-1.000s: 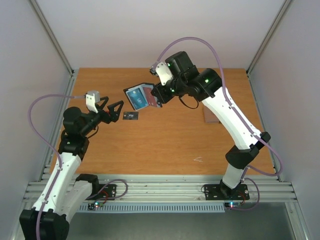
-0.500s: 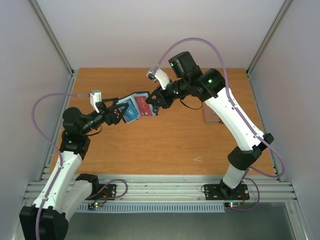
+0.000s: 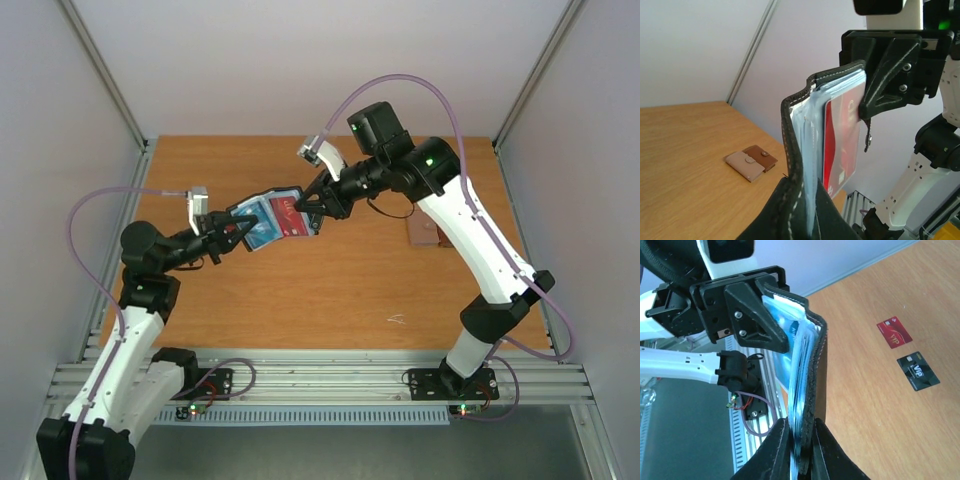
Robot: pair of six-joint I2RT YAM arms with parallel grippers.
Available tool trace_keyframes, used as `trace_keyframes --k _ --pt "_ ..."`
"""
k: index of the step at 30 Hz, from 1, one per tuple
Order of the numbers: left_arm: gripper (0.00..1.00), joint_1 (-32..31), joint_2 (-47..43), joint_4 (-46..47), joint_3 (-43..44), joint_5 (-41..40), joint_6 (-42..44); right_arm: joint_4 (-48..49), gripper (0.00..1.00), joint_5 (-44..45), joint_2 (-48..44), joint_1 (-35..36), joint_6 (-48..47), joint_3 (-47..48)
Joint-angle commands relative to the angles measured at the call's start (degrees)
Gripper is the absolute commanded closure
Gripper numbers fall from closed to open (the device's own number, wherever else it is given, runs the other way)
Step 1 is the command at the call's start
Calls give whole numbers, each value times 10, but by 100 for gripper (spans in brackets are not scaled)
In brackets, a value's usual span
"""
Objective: Take the credit cards out of the card holder
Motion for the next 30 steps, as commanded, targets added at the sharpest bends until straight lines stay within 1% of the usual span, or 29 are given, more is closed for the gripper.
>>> trace_keyframes --k 1,3,5,8,10,11,12,13,14,15,16,17,18,19,21,23,25,26,28,29,30 --pt "100 3 -6 16 -10 -27 -33 30 80 -16 -21 -33 45 -19" --pt "100 3 -11 -12 -10 -101 -47 39 63 30 -21 -51 79 -24" --pt "100 3 -19 -65 -7 -190 -57 41 55 94 -20 -71 116 -25" --pt "100 3 -22 -175 14 -328 -51 36 54 168 -19 -92 165 -14" --pt "100 3 -21 -229 25 -395 -28 43 60 184 -19 -84 189 -8" --pt "100 3 -21 -248 29 -416 -12 51 61 200 -23 -67 185 -7" --pt "100 3 -21 -264 34 -435 0 61 62 222 -29 -36 164 -7" --pt "100 2 -21 -278 38 -449 18 71 61 240 -33 1 131 -7" --pt "100 2 -21 -291 43 -461 31 82 60 240 -36 38 93 -8" --pt "100 2 -21 -297 47 -463 38 90 59 211 -33 69 61 -7" --pt "100 2 -20 -296 47 -458 47 101 58 148 -27 86 45 -9" --pt "100 1 -20 -288 46 -446 51 121 59 73 -15 92 53 -14" --pt "100 1 -22 -274 44 -427 50 138 60 16 3 93 72 -17" --pt "100 1 -26 -249 38 -402 43 153 63 -17 20 93 103 -17" --pt "100 1 -36 -164 18 -342 -4 179 66 -42 43 91 137 -22" --pt "100 2 -45 -90 5 -308 -58 230 66 -70 46 83 177 -51" --pt "100 2 -43 -57 7 -267 -88 305 67 -106 41 58 234 -100" --pt "100 2 -43 -40 6 -247 -95 367 68 -128 37 41 271 -128" --pt "100 2 -43 -19 3 -205 -85 501 72 -177 32 7 378 -192" --pt "100 1 -44 -16 1 -197 -81 540 74 -181 34 -3 418 -209" --pt "100 1 -44 -11 1 -194 -81 539 75 -180 39 -5 422 -208"
